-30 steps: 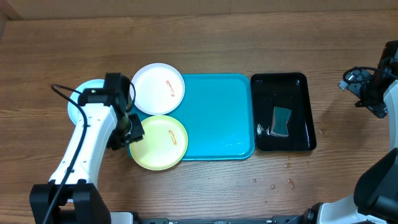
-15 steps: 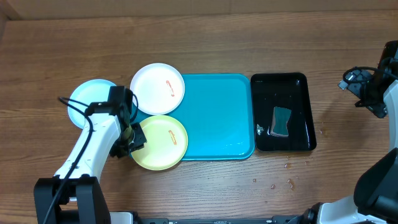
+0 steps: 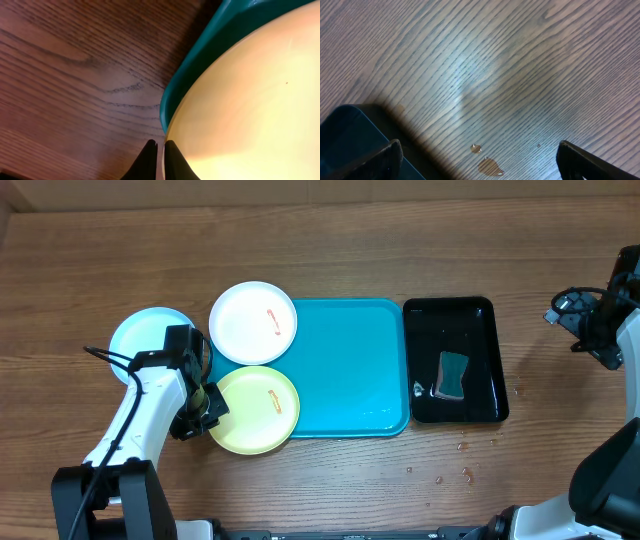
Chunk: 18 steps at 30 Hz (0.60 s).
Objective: Clean dirty plates on tray and stack at the side
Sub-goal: 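Reach the left gripper to the yellow plate rim and grasp it, then slide the yellow plate to the teal tray center with the left gripper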
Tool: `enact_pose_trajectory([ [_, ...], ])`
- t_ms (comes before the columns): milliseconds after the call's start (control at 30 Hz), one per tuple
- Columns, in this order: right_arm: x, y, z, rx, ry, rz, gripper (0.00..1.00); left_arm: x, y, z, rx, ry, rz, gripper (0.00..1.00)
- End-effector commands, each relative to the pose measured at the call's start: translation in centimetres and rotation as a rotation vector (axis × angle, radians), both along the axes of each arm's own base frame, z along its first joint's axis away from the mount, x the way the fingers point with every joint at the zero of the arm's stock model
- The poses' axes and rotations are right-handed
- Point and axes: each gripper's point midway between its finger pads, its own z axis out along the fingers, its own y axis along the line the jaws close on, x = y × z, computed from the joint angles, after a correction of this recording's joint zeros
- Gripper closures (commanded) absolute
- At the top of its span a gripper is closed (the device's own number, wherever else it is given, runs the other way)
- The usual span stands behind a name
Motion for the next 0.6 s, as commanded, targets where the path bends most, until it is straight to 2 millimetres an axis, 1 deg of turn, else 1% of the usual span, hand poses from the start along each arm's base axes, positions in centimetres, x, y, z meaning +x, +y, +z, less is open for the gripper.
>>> enact_pose_trajectory([
  [0, 0.4, -0.1, 0.6, -0.011, -0.018, 0.001, 0.0, -0.7, 0.3, -0.3, 0.017, -0.001, 0.004, 0.9],
  [100, 0.4, -0.1, 0.6, -0.011, -0.018, 0.001, 0.0, -1.2, 0.3, -1.0, 0.018, 0.009, 0.004, 0.89],
  [133, 0.4, -0.1, 0.6, -0.011, -0.018, 0.001, 0.0, -1.4, 0.3, -1.2, 0.017, 0.013, 0.004, 0.93],
  [167, 0.4, -0.1, 0.6, -0.011, -0.018, 0.001, 0.0, -1.5, 0.3, -1.2, 0.017, 0.016, 0.004, 0.96],
  [233, 0.4, -0.1, 0.6, -0.011, -0.018, 0.001, 0.0, -1.5, -0.1, -1.2, -0.004, 0.015, -0.012, 0.96],
  [300, 0.4, -0.1, 0.6, -0.011, -0.018, 0.001, 0.0, -1.3, -1.1, -1.2, -0.067, 0.01, -0.044, 0.96],
  [400, 0.4, -0.1, 0.6, -0.011, -0.018, 0.001, 0.0, -1.1, -3.3, -0.8, -0.199, -0.004, -0.113, 0.96],
  [567, 0.4, -0.1, 0.6, -0.011, -0.018, 0.001, 0.0, -0.3, -6.7, 0.1, -0.345, -0.057, -0.161, 0.96],
])
